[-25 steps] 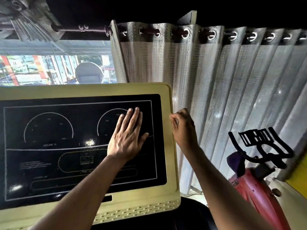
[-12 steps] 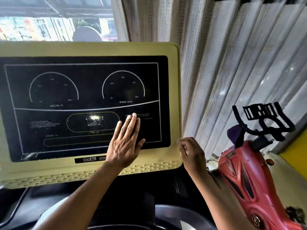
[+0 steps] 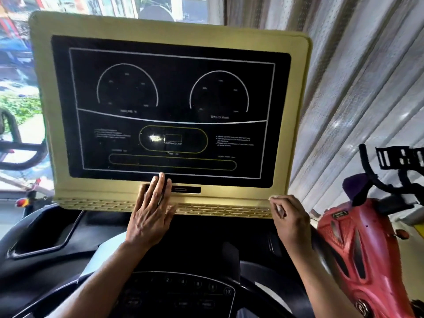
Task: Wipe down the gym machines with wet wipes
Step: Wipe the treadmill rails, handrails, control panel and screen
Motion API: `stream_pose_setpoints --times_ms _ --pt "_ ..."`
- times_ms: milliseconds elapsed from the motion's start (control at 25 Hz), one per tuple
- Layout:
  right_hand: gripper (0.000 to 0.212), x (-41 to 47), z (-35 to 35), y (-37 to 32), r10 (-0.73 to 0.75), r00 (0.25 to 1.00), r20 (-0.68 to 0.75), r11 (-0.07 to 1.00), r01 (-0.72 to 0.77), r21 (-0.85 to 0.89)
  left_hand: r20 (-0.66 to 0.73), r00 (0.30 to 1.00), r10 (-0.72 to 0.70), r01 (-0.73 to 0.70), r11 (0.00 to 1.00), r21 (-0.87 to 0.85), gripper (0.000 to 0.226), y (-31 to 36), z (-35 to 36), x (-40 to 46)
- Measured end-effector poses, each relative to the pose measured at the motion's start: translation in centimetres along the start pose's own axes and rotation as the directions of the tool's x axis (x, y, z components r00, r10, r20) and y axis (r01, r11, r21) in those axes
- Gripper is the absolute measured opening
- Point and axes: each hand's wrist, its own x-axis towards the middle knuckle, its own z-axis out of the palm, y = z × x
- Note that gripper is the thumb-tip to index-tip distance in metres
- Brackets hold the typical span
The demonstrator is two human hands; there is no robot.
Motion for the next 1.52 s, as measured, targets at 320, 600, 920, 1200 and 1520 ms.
stream_pose_setpoints --times_ms 320,600,920,1200,1520 --pt "0.018 -0.1 2.9 -5.4 -0.055 0.995 0.083 0.998 0.056 -0.013 0.119 0.993 -0.011 0.019 0.998 -0.066 0.076 -4.1 -1.9 -3.3" --pt "0.045 0.8 7.2 -13.9 -0.260 0.888 0.380 0.965 0.243 0.095 0.286 0.953 -0.094 0.145 0.976 -0.162 0.080 -6.6 -3.6 -6.9" --pt "0.023 4.7 12.9 -23.0 -0.578 0.617 0.534 0.802 0.549 0.235 0.346 0.908 -0.236 0.304 0.939 -0.158 0.080 -8.1 -4.4 -12.3" --pt "0.025 8.1 19.3 -32.8 -0.732 0.335 0.593 0.565 0.785 0.255 0.357 0.838 -0.412 0.475 0.873 -0.108 0.087 -9.6 -5.1 -15.3" --pt "0.036 10.8 24.5 -41.1 -0.799 0.084 0.595 0.249 0.948 0.200 0.375 0.803 -0.463 0.568 0.786 -0.244 0.093 -10.6 -4.0 -14.7"
